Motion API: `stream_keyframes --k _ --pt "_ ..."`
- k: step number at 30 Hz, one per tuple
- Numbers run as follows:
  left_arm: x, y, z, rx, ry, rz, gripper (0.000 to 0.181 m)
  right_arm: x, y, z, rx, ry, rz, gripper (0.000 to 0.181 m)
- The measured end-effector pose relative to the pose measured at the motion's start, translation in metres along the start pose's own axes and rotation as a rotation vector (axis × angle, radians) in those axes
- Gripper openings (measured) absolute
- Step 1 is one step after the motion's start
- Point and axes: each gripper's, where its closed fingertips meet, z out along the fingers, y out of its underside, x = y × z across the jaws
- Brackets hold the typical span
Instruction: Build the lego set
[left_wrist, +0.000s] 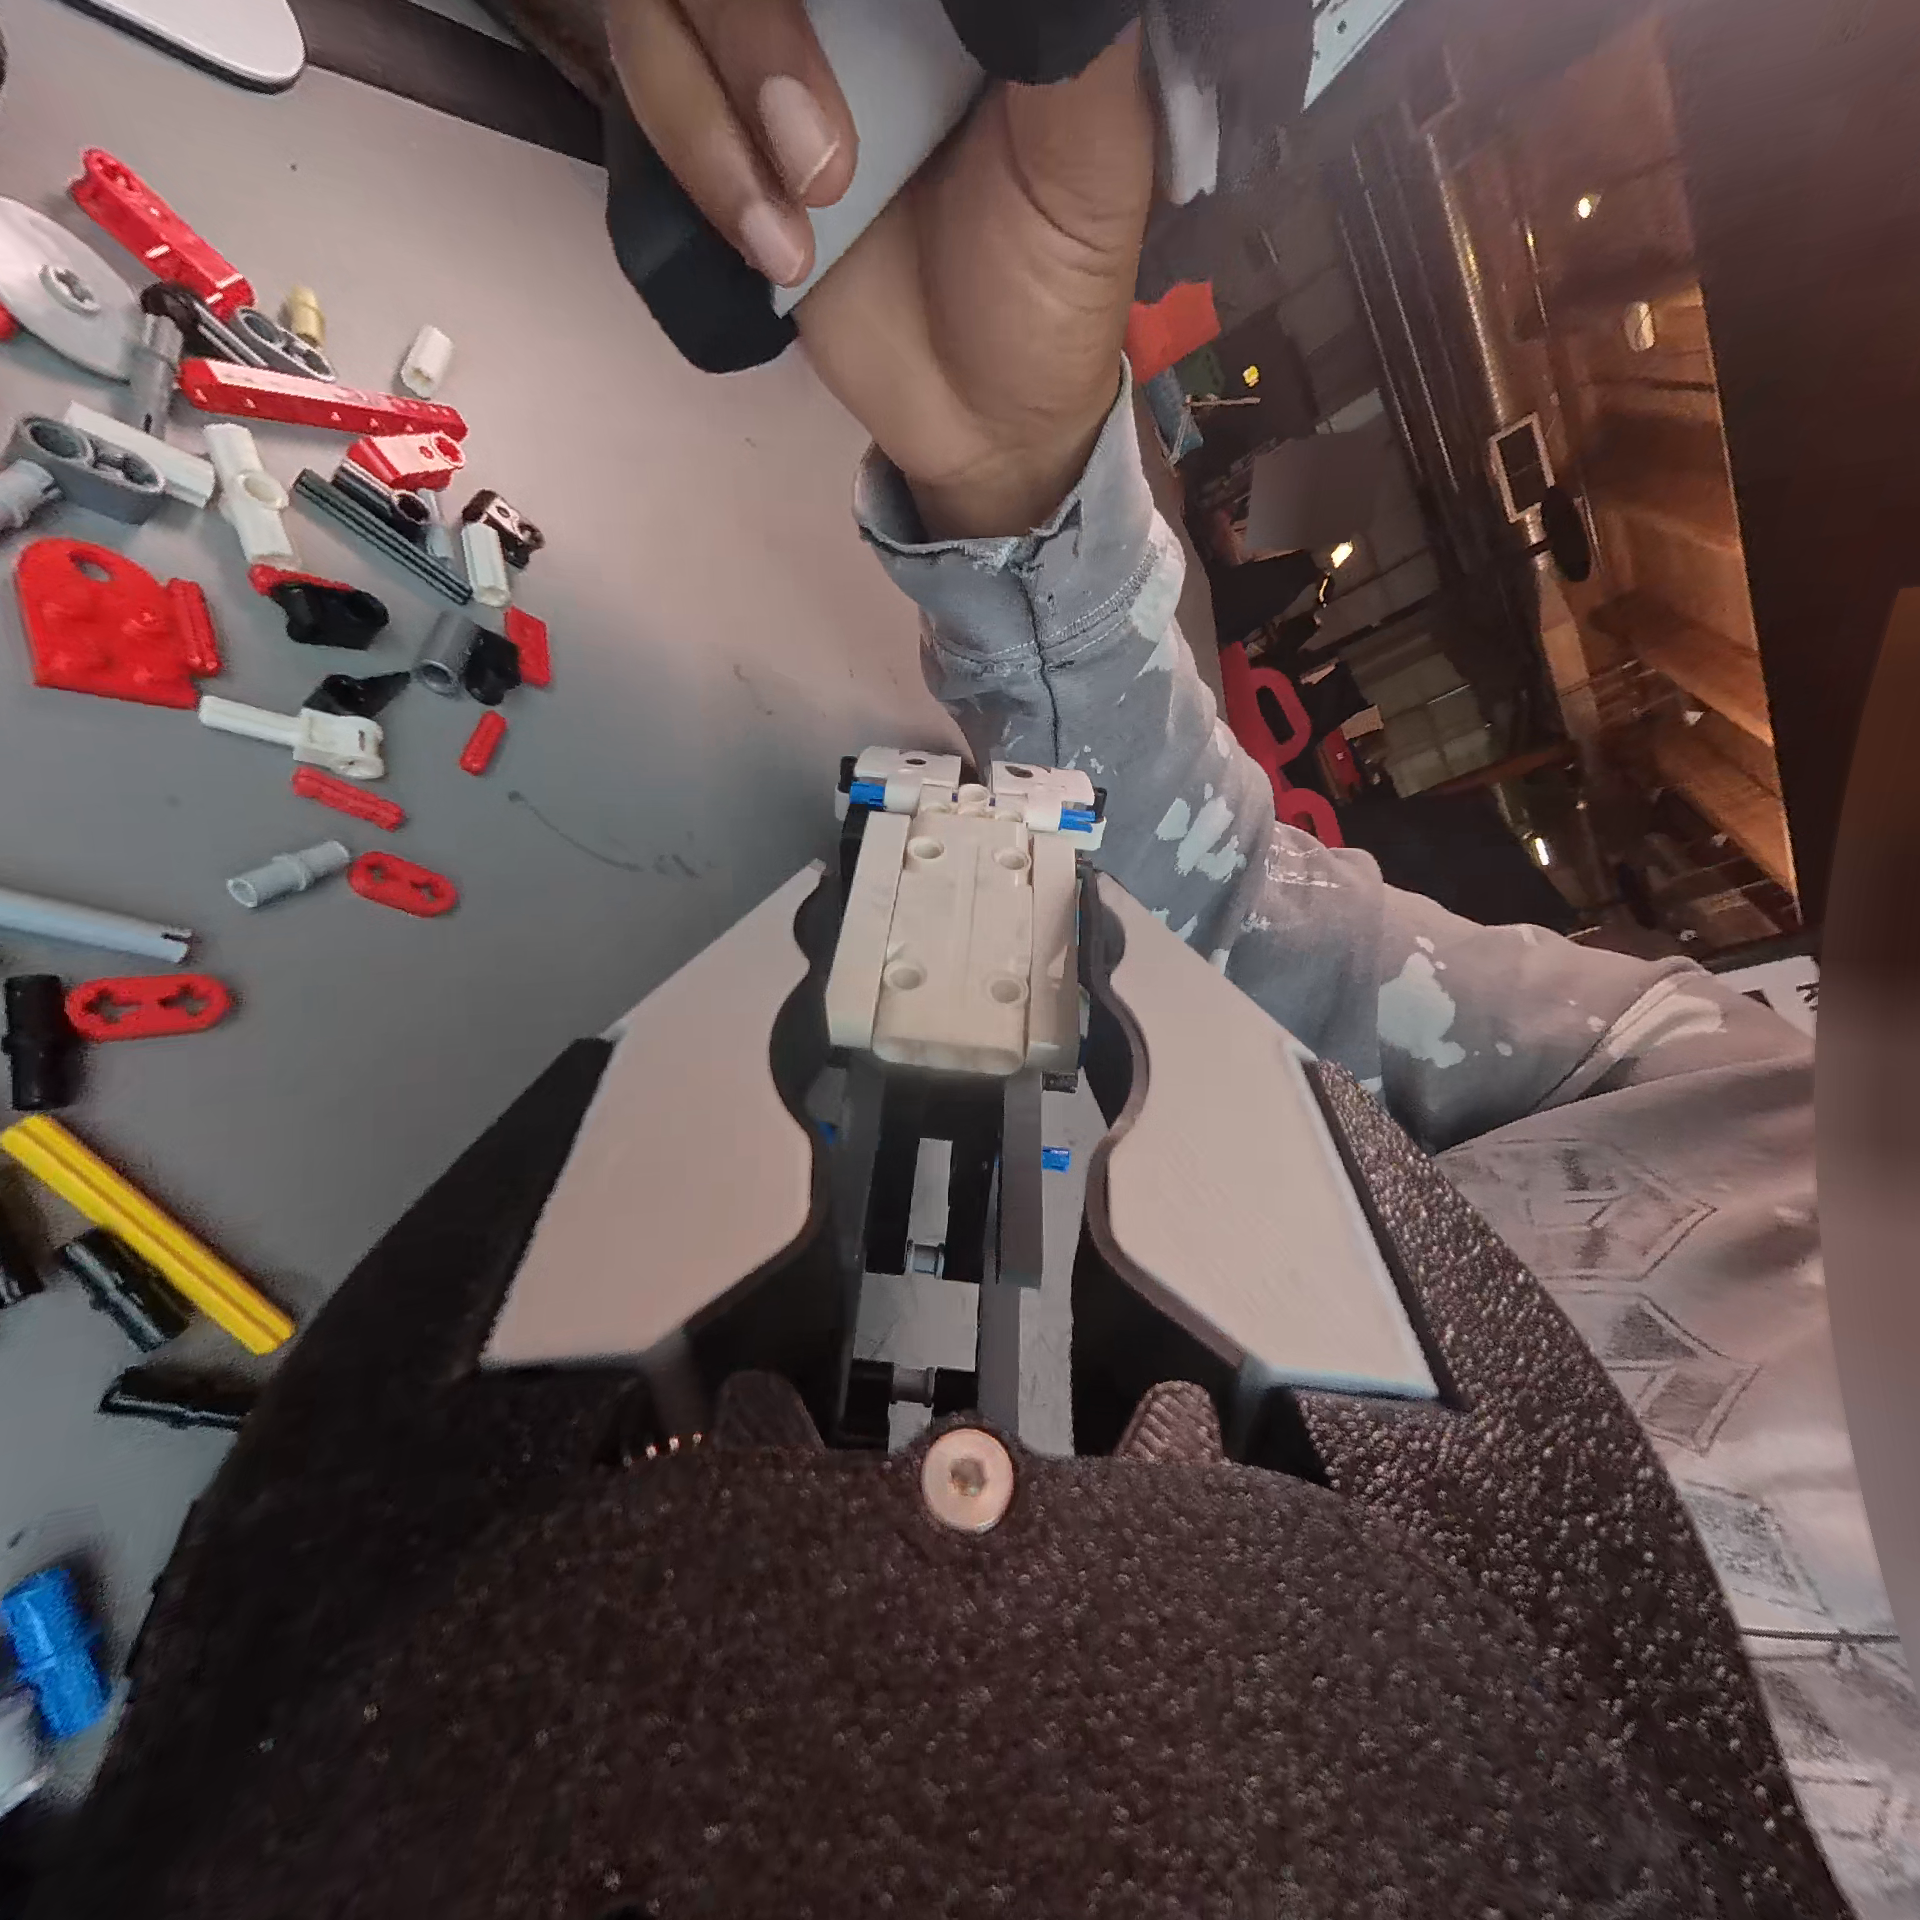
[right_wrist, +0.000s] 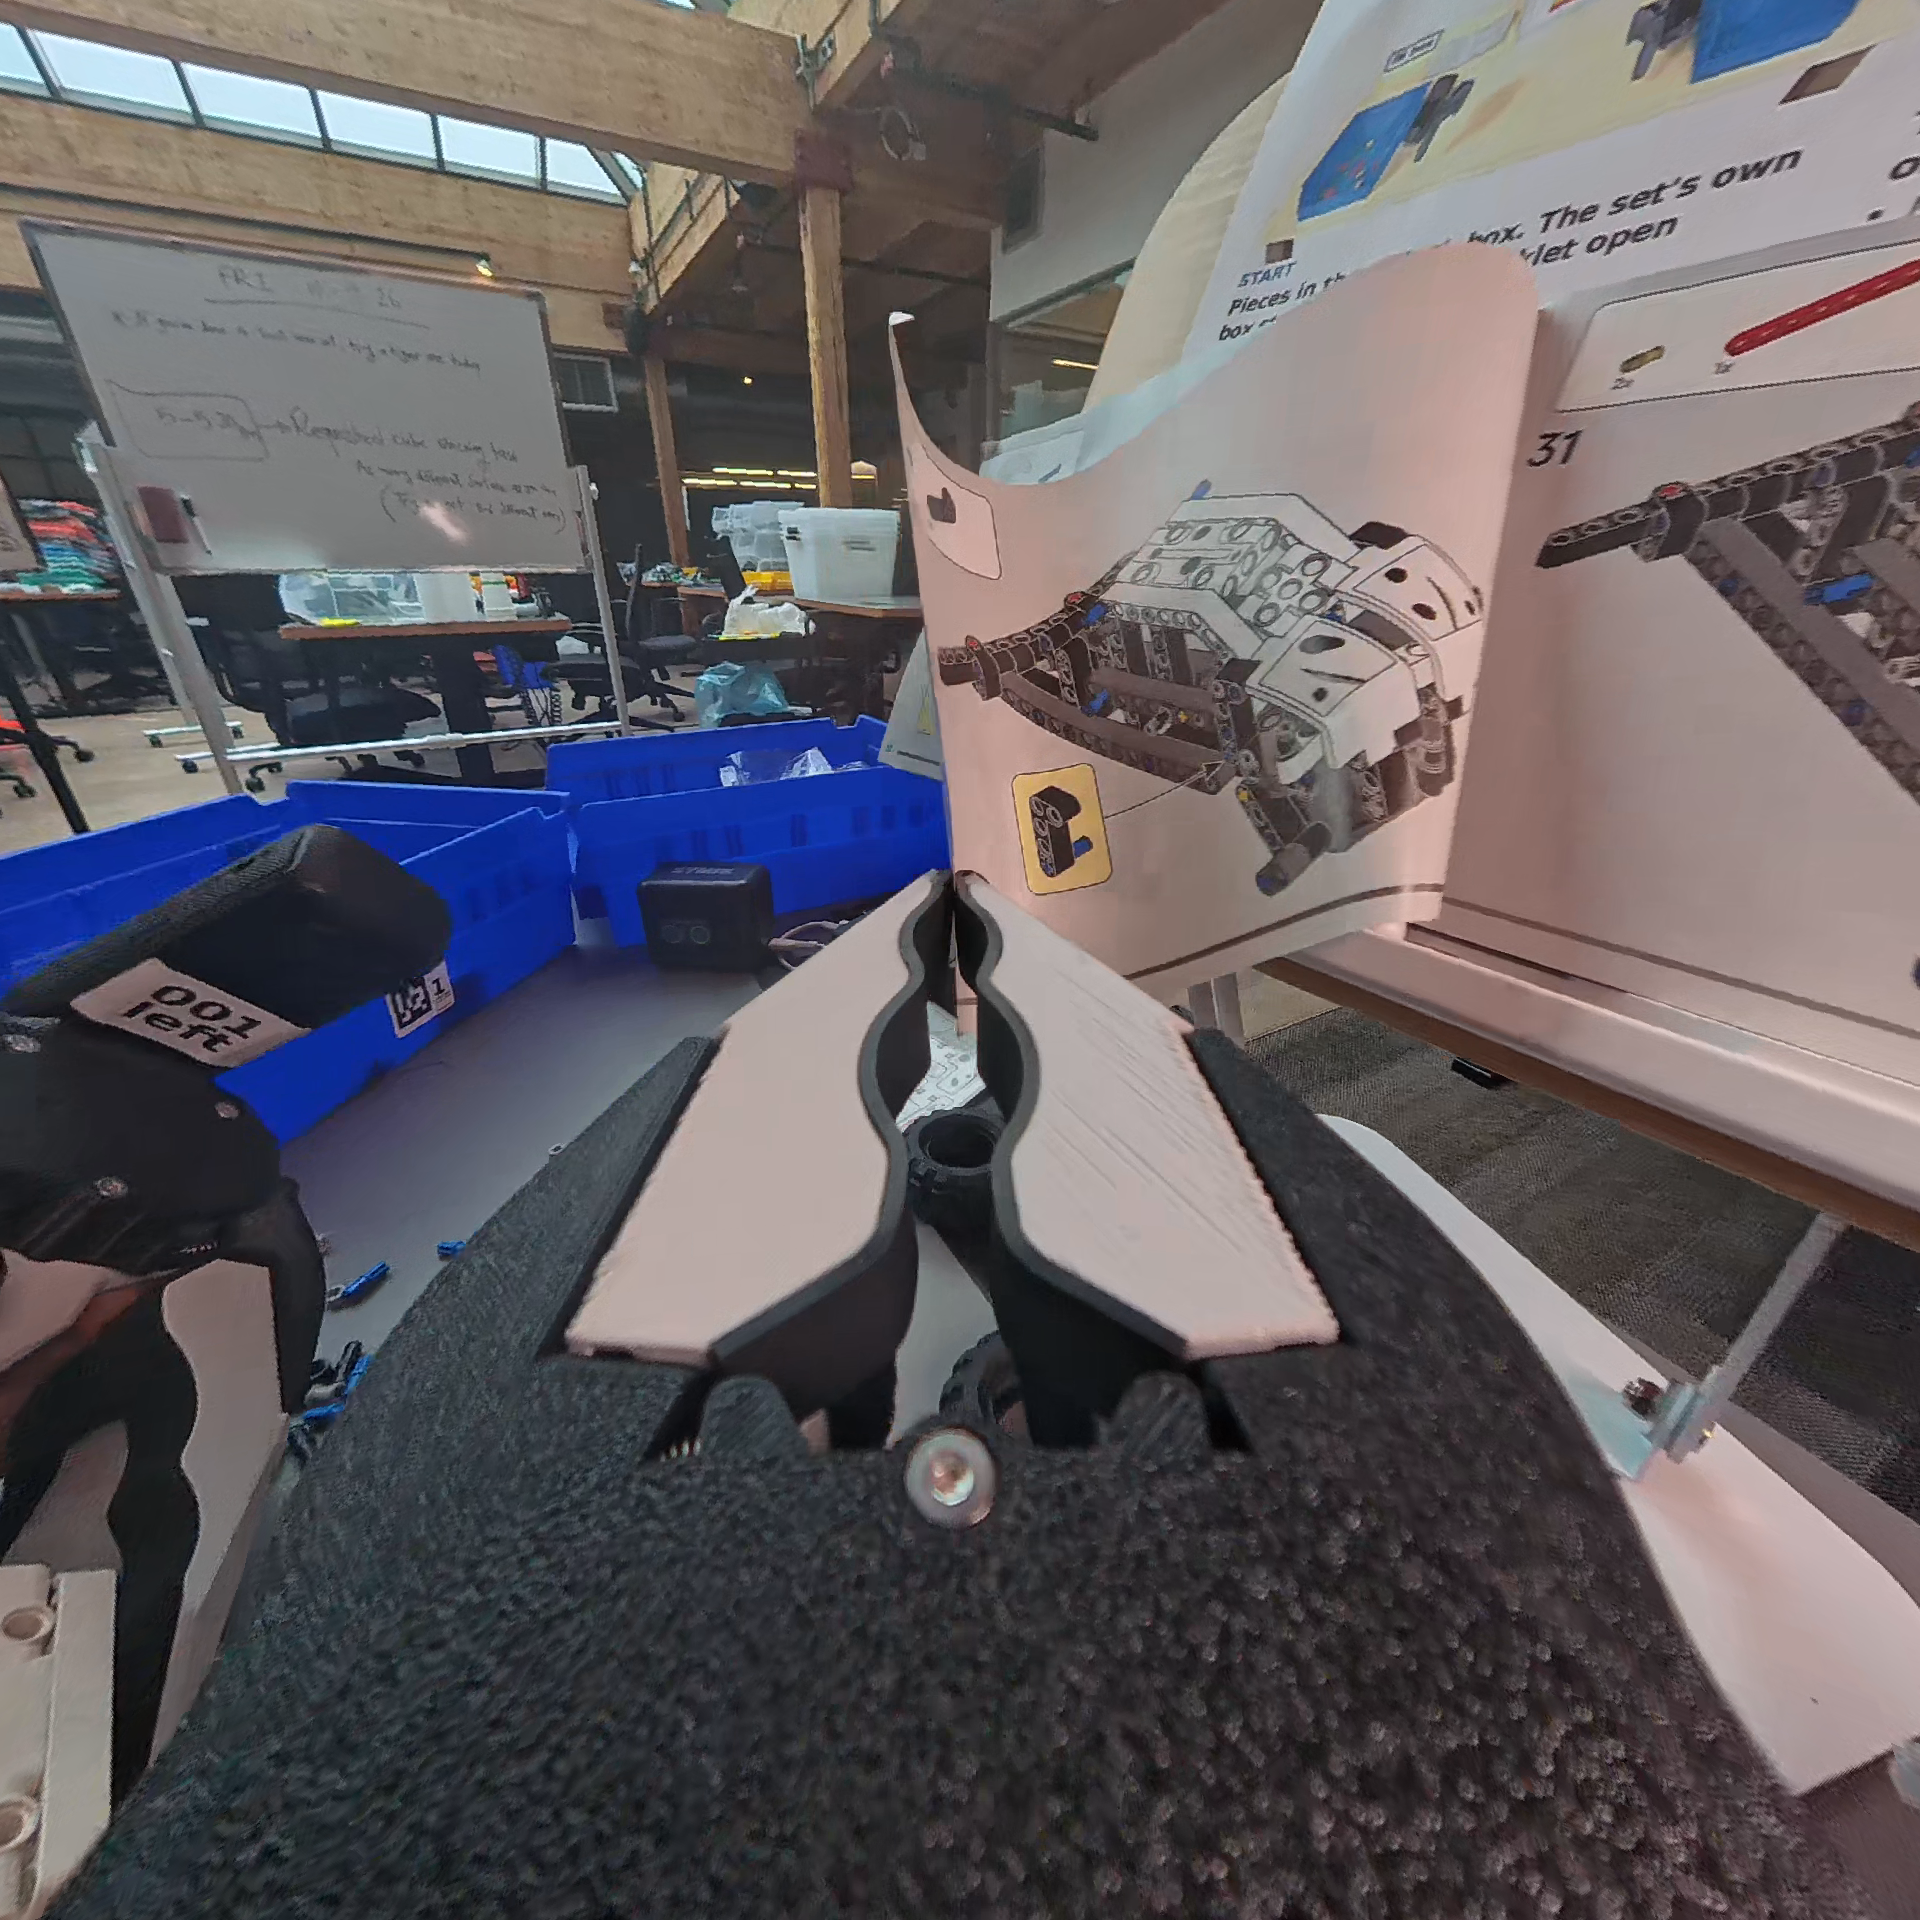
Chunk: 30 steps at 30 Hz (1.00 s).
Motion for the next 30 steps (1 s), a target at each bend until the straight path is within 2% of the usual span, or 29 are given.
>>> stream_keyframes --k 9,30 --pt "-0.006 -0.003 -0.004 0.002 0.03 -0.071 0.045 0.004 -0.011 -0.004 0.036 0.008 0.03 0.0" --pt "-0.008 -0.003 -0.003 0.003 0.005 -0.08 0.045 0.019 -0.019 -0.013 0.069 0.034 0.056 0.0"
